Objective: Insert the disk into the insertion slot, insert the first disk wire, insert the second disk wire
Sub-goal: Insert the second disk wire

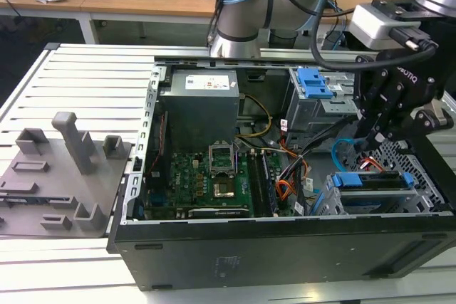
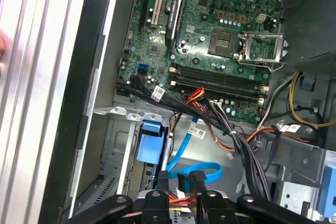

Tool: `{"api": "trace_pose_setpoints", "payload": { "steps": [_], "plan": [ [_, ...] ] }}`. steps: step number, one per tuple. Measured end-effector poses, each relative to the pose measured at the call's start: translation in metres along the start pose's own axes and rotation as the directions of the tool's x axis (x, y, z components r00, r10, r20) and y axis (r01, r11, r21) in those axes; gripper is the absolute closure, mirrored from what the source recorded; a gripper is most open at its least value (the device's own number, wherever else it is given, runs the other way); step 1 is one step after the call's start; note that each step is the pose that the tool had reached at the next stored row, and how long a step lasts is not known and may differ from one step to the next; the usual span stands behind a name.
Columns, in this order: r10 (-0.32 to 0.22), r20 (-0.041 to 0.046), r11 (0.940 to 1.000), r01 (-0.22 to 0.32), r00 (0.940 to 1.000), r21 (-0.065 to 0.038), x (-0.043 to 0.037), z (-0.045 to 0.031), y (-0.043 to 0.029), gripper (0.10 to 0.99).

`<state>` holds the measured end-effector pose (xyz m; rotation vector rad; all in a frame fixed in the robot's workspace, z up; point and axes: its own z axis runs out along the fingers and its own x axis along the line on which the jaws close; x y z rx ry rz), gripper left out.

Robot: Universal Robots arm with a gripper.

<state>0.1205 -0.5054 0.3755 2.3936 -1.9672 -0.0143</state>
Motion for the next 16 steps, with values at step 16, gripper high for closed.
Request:
{"api": "trace_pose_setpoints", "payload": {
  "steps": [16],
  "plan": [
    [-0.007,-0.0153,1.0,0.007,0.9999,-0.003,-0.0035,0.0139,-0.0007,0.867]
  ]
}}
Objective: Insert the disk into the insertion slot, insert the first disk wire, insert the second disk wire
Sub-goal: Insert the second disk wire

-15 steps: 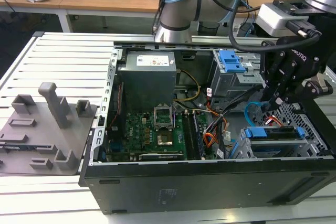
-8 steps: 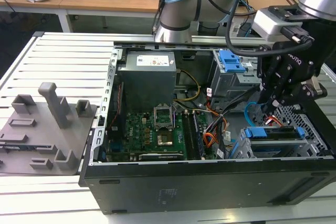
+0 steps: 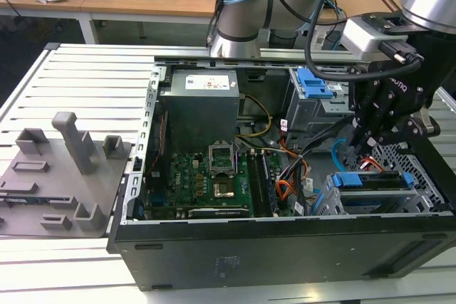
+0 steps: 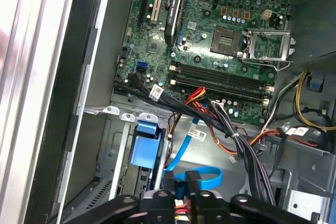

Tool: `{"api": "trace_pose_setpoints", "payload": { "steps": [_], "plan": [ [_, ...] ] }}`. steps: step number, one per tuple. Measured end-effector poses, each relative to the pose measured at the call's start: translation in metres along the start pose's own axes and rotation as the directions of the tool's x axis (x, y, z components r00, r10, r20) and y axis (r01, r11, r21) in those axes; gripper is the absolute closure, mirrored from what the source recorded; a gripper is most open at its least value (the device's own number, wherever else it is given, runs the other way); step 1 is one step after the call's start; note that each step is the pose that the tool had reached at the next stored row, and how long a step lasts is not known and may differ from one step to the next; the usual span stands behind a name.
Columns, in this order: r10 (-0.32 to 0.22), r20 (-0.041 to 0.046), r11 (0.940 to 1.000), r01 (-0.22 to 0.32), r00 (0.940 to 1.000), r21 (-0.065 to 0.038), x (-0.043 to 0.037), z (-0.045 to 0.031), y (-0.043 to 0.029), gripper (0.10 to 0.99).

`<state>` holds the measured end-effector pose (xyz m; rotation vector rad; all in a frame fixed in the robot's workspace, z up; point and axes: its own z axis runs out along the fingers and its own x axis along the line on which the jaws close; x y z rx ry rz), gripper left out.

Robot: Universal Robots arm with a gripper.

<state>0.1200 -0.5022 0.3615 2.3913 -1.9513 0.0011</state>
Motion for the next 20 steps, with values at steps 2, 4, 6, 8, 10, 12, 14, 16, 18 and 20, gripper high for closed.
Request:
{"api": "trace_pose_setpoints", "payload": {
  "steps": [2,4,6,8,10,12,14,16,18,20],
  "plan": [
    [0.0,0.0,1.0,0.0,1.0,0.0,0.0,0.0,0.0,0.922],
    [0.0,0.0,1.0,0.0,1.0,0.0,0.0,0.0,0.0,0.922],
    [0.0,0.0001,1.0,0.0,1.0,0.0,0.0001,0.0001,0.0,0.922],
    [0.0,0.0,1.0,0.0,1.0,0.0,0.007,0.0003,0.0015,0.922],
    [0.0,0.0001,1.0,0.0,1.0,0.0,0.0124,0.0006,0.0025,0.922],
    [0.0,0.0,1.0,0.0,1.0,0.0,0.0225,0.001,0.0046,0.922],
    [0.0,0.0,1.0,0.0,1.0,0.0,0.0252,0.0012,0.0052,0.922],
    [0.0,0.0003,1.0,0.0,1.0,0.0,0.0263,0.002,0.0053,0.922],
    [-0.001,0.0,1.0,0.001,1.0,0.0,0.0265,0.0043,0.0051,0.922],
    [0.0,0.0,1.0,0.0,1.0,0.0,0.0265,0.0066,0.0047,0.922]
  ]
}}
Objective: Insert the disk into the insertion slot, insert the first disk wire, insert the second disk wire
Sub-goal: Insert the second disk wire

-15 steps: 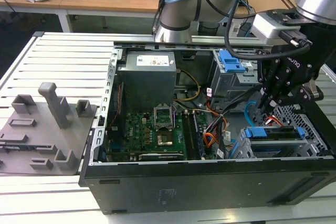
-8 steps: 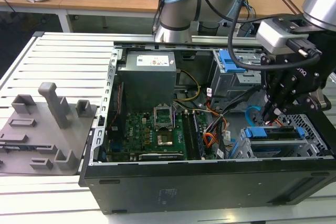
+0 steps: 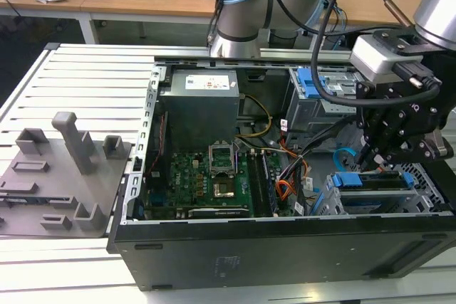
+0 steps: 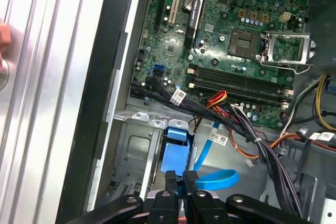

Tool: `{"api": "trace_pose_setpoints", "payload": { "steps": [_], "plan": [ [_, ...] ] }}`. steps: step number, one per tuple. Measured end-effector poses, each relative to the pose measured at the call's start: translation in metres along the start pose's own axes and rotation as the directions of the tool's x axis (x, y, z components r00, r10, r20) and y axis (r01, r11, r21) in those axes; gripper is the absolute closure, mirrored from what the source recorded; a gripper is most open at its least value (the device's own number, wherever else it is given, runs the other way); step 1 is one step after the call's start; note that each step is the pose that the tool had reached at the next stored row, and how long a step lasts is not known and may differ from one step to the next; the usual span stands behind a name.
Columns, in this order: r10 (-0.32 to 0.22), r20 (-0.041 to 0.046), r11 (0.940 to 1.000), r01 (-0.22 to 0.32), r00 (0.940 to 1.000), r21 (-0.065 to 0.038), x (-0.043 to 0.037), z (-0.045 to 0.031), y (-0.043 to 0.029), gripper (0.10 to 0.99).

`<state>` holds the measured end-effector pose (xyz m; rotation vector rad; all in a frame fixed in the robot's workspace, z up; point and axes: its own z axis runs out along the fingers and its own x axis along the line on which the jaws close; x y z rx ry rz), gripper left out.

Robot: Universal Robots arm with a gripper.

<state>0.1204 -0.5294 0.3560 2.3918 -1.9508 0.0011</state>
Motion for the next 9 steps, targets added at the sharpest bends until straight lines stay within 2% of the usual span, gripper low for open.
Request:
{"api": "trace_pose_setpoints", "payload": {
  "steps": [6,9],
  "plan": [
    [0.0,-0.0001,1.0,0.0,1.0,0.0,0.0001,0.0073,-0.0007,0.922],
    [0.0,-0.0005,1.0,0.0,1.0,0.0,0.0002,0.0076,-0.0007,0.922]
  ]
}}
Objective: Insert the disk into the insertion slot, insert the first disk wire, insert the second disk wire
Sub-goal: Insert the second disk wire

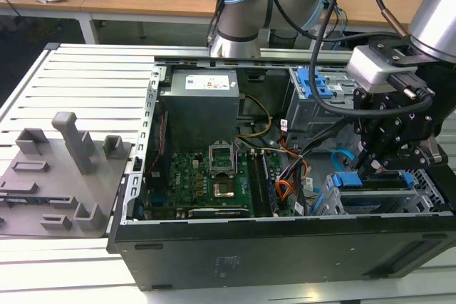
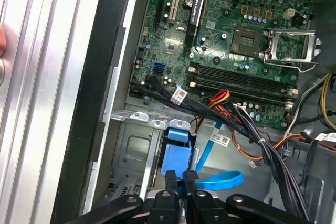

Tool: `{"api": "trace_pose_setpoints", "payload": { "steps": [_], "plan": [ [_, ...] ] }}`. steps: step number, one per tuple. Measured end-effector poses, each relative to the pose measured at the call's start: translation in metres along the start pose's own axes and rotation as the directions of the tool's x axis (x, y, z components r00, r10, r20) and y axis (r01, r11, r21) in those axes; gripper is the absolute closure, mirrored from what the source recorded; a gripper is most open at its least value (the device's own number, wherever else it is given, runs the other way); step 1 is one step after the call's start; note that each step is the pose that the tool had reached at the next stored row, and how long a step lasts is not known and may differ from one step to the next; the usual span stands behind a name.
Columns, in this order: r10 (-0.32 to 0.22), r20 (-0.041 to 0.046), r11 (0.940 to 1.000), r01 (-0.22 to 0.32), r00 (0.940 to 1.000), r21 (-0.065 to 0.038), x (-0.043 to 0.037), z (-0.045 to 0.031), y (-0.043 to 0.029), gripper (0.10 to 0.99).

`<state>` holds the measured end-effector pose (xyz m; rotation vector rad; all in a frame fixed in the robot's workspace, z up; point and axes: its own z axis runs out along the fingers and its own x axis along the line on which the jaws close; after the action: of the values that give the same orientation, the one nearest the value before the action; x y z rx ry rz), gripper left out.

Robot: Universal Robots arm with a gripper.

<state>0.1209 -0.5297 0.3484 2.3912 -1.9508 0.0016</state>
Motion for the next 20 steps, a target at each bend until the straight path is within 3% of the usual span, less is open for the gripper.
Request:
{"api": "trace_pose_setpoints", "payload": {
  "steps": [6,11,15,20],
  "plan": [
    [0.108,0.0043,0.9941,-0.108,0.9941,-0.004,0.0,0.0,-0.0001,0.922],
    [0.222,0.0085,0.975,-0.222,0.975,-0.009,0.0,0.0001,-0.0001,0.922],
    [0.225,0.0086,0.9744,-0.225,0.9744,-0.009,0.0002,0.0001,-0.0009,0.922],
    [0.225,0.0087,0.9743,-0.225,0.9743,-0.012,0.002,0.0017,-0.0127,0.922]
  ]
}}
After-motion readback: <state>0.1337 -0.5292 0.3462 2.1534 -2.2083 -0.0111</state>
